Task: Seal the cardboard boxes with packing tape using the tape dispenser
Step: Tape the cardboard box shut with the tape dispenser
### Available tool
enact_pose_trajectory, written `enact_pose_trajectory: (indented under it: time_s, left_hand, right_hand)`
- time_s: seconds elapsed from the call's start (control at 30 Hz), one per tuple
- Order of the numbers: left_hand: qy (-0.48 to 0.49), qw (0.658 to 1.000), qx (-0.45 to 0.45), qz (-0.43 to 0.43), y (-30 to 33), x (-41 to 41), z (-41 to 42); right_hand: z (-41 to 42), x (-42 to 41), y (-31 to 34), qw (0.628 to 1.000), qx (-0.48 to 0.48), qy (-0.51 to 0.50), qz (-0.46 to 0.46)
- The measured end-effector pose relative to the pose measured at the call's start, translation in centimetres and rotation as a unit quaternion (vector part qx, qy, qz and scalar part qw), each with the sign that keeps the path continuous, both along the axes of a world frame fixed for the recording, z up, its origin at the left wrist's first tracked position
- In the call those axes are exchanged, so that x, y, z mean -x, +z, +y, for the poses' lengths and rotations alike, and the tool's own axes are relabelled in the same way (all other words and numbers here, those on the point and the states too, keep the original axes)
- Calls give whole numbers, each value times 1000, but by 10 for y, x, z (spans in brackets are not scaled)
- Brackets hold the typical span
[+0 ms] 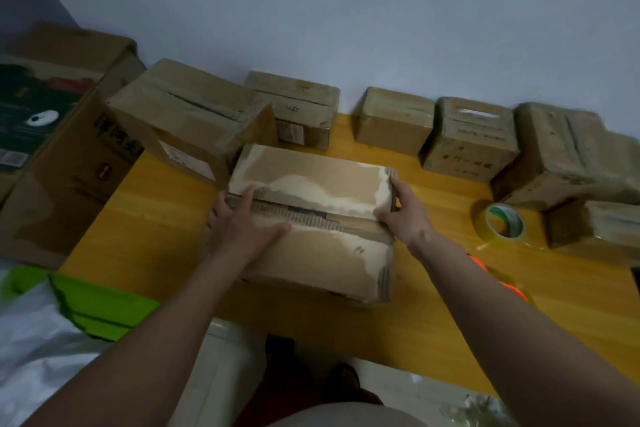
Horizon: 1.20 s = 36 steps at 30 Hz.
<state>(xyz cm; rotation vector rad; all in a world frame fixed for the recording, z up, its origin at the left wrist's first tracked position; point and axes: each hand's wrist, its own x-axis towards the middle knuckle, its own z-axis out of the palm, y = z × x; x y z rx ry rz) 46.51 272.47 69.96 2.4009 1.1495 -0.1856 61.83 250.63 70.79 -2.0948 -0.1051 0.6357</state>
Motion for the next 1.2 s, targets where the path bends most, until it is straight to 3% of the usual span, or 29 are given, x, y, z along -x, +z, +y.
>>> enact_pose_trajectory:
  time_s: [0.2,0.33,0.5,0.6,0.73,0.9,1.1,1.2]
  left_hand:
    - [-46,999,19,-13,-4,-20,3]
    - [-104,994,18,-38,-10,-35,-36]
    - [-188,981,0,-55,-13,-42,-68]
    - [-224,973,-12,-44,-13,-34,-82]
    - [-321,938,-110,-68,-20,-24,-96]
    - [-551,822,-145,-11,-25,-24,-122]
    - [-533,828,-171,23,-22,-57,-141]
    - [-534,827,-175,28,-17,-56,-142]
  right_hand:
    - [-12,-5,-1,998,16,-50,-40]
    - [-55,-2,-5,987,82,-91,-106]
    - [-92,18,-16,959,187,-169,-127]
    - [-100,23,-19,951,199,-203,-124]
    - [-107,11,-18,965,145,-188,-114]
    - [-131,-8,-26,986,-41,-156,-41]
    - [-156,-25,-29,979,-153,-135,29]
    - [-173,-27,-36,976,-133,-173,15]
